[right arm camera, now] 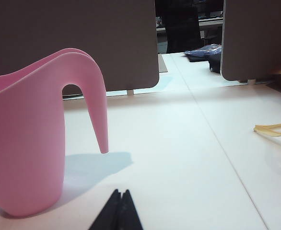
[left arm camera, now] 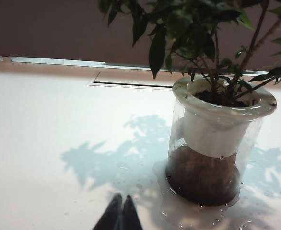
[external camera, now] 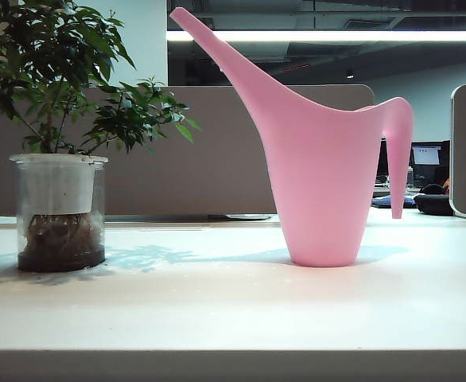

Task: Pick up the watering can from the table, water the potted plant, and put the can back.

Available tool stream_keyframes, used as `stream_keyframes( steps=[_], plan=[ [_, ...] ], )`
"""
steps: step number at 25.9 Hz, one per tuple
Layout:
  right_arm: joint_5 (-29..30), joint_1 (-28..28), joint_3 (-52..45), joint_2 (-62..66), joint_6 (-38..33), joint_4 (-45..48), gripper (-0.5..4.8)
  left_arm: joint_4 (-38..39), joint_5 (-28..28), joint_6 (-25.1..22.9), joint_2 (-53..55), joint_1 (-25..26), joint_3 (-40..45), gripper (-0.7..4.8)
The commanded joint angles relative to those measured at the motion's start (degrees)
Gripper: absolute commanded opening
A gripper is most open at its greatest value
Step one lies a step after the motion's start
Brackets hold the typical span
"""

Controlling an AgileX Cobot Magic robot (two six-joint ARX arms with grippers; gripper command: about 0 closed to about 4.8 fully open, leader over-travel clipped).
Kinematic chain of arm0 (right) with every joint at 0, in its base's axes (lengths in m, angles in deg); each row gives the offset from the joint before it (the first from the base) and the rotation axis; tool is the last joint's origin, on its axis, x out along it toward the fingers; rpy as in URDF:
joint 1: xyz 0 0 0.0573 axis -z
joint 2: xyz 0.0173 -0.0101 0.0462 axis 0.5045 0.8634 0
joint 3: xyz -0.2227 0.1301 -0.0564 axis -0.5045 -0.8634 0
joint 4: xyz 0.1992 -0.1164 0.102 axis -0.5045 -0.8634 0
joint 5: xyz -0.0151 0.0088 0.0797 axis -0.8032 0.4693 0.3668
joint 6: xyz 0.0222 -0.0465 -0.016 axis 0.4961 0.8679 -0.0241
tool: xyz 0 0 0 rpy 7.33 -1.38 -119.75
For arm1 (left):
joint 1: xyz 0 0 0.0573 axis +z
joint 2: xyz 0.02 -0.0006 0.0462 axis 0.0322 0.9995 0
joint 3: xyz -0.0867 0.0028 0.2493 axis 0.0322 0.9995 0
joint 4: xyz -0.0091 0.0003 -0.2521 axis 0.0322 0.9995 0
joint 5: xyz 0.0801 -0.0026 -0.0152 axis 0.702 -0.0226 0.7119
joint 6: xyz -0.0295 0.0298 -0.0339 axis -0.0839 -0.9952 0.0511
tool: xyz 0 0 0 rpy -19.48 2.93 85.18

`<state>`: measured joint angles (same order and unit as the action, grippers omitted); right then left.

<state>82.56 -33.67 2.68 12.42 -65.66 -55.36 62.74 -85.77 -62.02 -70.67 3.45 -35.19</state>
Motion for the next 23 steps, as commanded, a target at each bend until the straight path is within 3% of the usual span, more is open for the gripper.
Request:
stream_keyframes(
  steps=[1,6,12,15,17,21,23],
  plan=[
    [0.1,0.0,-0.1,-0.1,0.0,-0.7,-0.05,-0.3,-0.2,-0.1,0.0,0.1,-0.2,-0.05],
    [0.1,0.0,-0.1,-0.1,0.0,-1.1,-0.05,0.1,-0.2,-0.1,0.0,0.1,-0.3,-0.05],
    [-0.7,0.0,11.4,0.1,1.2,-6.0,-0.05,4.1,-0.3,0.0,0.4,0.0,-9.0,-0.05],
    [-0.5,0.0,18.3,0.9,3.5,-9.1,-0.05,6.8,-2.8,0.6,2.4,0.0,-17.9,-0.05],
    [0.8,0.0,27.3,4.8,4.0,-14.5,-0.05,10.4,-11.1,3.2,9.2,-0.6,-28.9,-0.05],
    [1.9,0.0,37.2,12.6,4.6,-21.7,-0.05,18.1,-14.6,-0.2,19.4,-5.2,-40.0,-0.05],
    [2.6,0.0,43.8,20.6,6.6,-24.2,-0.05,25.3,-14.5,-4.6,27.1,-10.4,-49.0,-0.05]
  ],
)
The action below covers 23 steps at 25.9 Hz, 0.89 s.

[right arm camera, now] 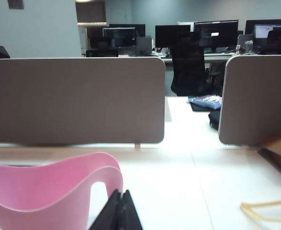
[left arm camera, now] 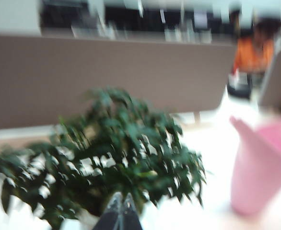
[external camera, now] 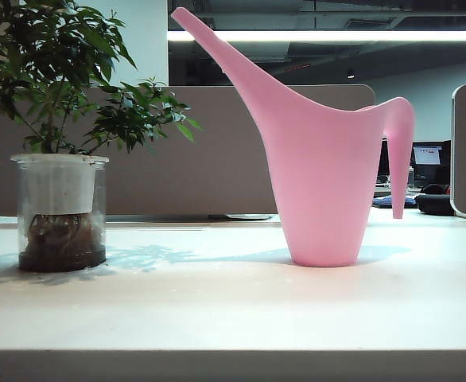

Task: Pick up the watering can from the table, water the potted plant, and put the can back.

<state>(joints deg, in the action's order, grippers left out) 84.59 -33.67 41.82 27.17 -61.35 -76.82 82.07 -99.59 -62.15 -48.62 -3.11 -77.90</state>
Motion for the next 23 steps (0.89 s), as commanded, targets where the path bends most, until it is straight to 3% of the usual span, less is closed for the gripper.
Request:
stream_keyframes(
  steps=[1,6,12,14,15,16,19,23],
  plan=[
    [1.2,0.0,6.3,8.3,3.0,-3.2,-0.05,8.6,-0.7,-4.4,7.2,-5.1,-9.0,-0.05],
    [2.5,0.0,14.9,18.1,3.3,-10.9,-0.05,22.7,-0.4,-4.5,16.8,-11.5,-23.7,-0.05],
    [2.4,-0.1,17.0,24.3,3.7,-12.9,0.07,30.4,-0.6,-4.4,19.4,-15.2,-32.0,-0.05],
    [2.4,-0.2,17.0,26.2,3.7,-12.7,1.11,31.5,-0.6,-4.4,19.1,-15.6,-32.2,-0.05],
    [2.4,-0.6,16.7,28.0,3.7,-11.2,2.76,33.2,-0.6,-4.4,19.0,-15.6,-32.2,-0.05],
    [2.4,-0.9,16.4,28.7,3.7,-10.2,3.25,34.2,-0.6,-4.4,19.0,-15.6,-32.2,-0.05],
    [2.5,-1.1,13.2,33.9,3.7,-4.2,3.58,36.2,-0.6,-4.5,19.0,-15.6,-32.2,-0.05],
    [3.1,-1.1,7.8,41.6,3.7,3.8,4.79,35.6,-0.4,-6.3,18.9,-15.6,-32.2,-0.05]
  ],
)
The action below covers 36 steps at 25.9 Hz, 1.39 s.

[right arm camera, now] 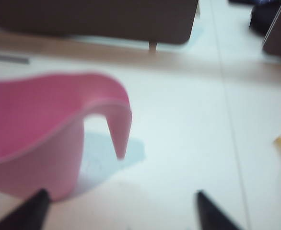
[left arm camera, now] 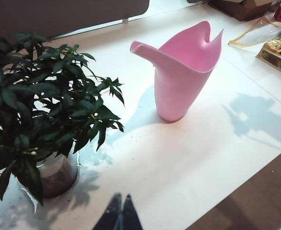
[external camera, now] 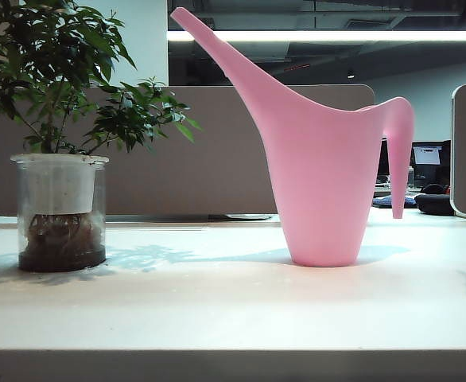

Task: Pick up the watering can from the table, water the potted plant, and put the can back.

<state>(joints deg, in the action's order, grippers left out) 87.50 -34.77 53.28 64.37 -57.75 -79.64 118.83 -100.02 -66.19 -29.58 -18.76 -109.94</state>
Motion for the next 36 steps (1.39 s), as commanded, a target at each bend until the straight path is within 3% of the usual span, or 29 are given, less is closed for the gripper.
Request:
stream_keyframes(
  steps=[1,9,15,18,21,26,32,36],
  plan=[
    [1.6,0.1,-5.9,7.4,0.1,11.7,4.79,-1.5,0.0,-2.3,-0.1,-0.2,-0.2,-0.05],
    [8.8,2.0,-11.1,24.8,0.1,40.8,4.61,-2.7,0.0,-2.3,-0.1,-0.4,-0.2,-0.05],
    [12.1,4.5,-11.1,35.7,0.1,53.4,4.61,-2.9,0.0,-2.3,-0.2,-0.5,-0.2,-0.05],
    [16.4,6.0,-11.1,39.9,-1.8,60.1,4.61,-3.2,0.0,-2.4,-0.2,-0.6,-0.2,-0.05],
    [17.9,7.0,-11.0,44.9,-2.2,70.5,4.60,-3.5,0.1,-2.4,-0.2,-0.6,-0.2,-0.05],
    [25.5,7.1,-6.4,50.4,-4.1,72.8,4.58,-3.5,0.5,-2.4,-0.1,-0.6,-0.2,-0.05],
    [25.4,7.1,-2.4,52.4,-4.1,73.7,4.56,-3.0,0.5,-2.4,-0.1,-0.6,-0.2,-0.05],
    [25.4,7.1,-2.3,52.4,-4.1,73.0,3.12,-2.8,0.5,-2.4,-0.1,-0.6,-0.2,-0.05]
  ],
)
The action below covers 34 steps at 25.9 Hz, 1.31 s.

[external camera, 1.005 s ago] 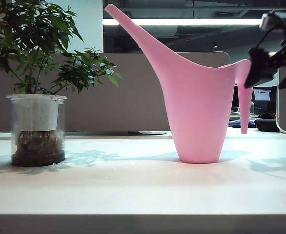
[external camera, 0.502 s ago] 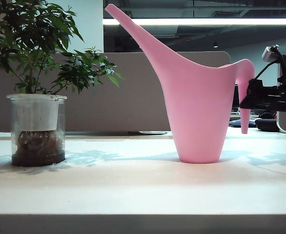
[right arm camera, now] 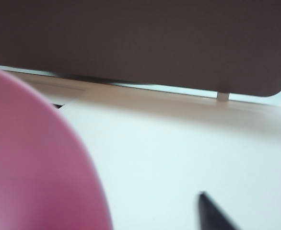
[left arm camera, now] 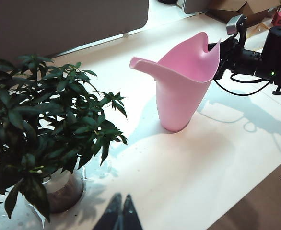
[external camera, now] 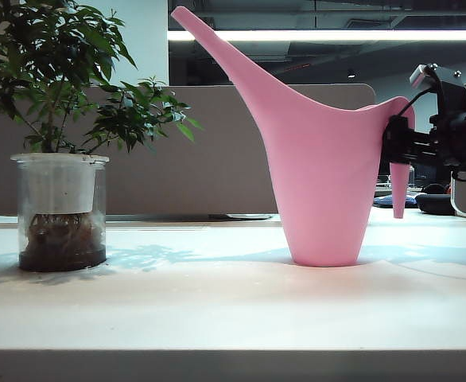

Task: Pick up the watering can from the table, water the potted plant, and put the can back.

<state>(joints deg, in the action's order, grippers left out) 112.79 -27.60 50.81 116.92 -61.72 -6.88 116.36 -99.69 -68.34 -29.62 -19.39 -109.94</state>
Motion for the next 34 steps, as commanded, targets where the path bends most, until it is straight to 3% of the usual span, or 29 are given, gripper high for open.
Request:
stream_keyframes(
  steps=[1,4,8,10,18,23,33,34],
  plan=[
    [0.1,0.0,0.1,-0.1,-0.1,0.0,3.00,-0.4,0.1,-0.2,0.0,0.0,-0.2,-0.05],
    [0.1,0.0,0.1,-0.1,0.0,-0.9,2.75,-0.4,0.1,-0.2,0.0,0.0,-0.2,-0.05],
    [0.1,0.0,0.1,-0.2,-0.1,-1.6,1.21,-0.3,0.1,-0.2,0.0,0.0,-0.2,-0.05],
    [0.1,-0.1,0.1,-0.2,-0.1,-1.5,0.80,-0.3,0.1,-0.2,-0.1,0.0,-0.2,-0.05],
    [-0.7,-0.2,0.3,-3.8,-1.4,4.1,0.80,-0.4,0.1,-0.2,-0.1,0.0,-0.2,-0.05],
    [-7.7,-0.7,1.7,-10.5,-0.5,2.6,0.81,-0.4,0.1,-0.2,-0.1,0.0,-0.2,-0.05],
    [-17.7,-8.1,15.1,-18.5,16.4,-21.7,0.84,-0.9,0.1,-0.2,0.0,0.0,-0.2,-0.05],
    [-20.7,-10.3,18.2,-18.7,20.7,-25.3,0.84,-1.1,0.1,-0.2,0.0,0.0,-0.2,-0.05]
  ],
)
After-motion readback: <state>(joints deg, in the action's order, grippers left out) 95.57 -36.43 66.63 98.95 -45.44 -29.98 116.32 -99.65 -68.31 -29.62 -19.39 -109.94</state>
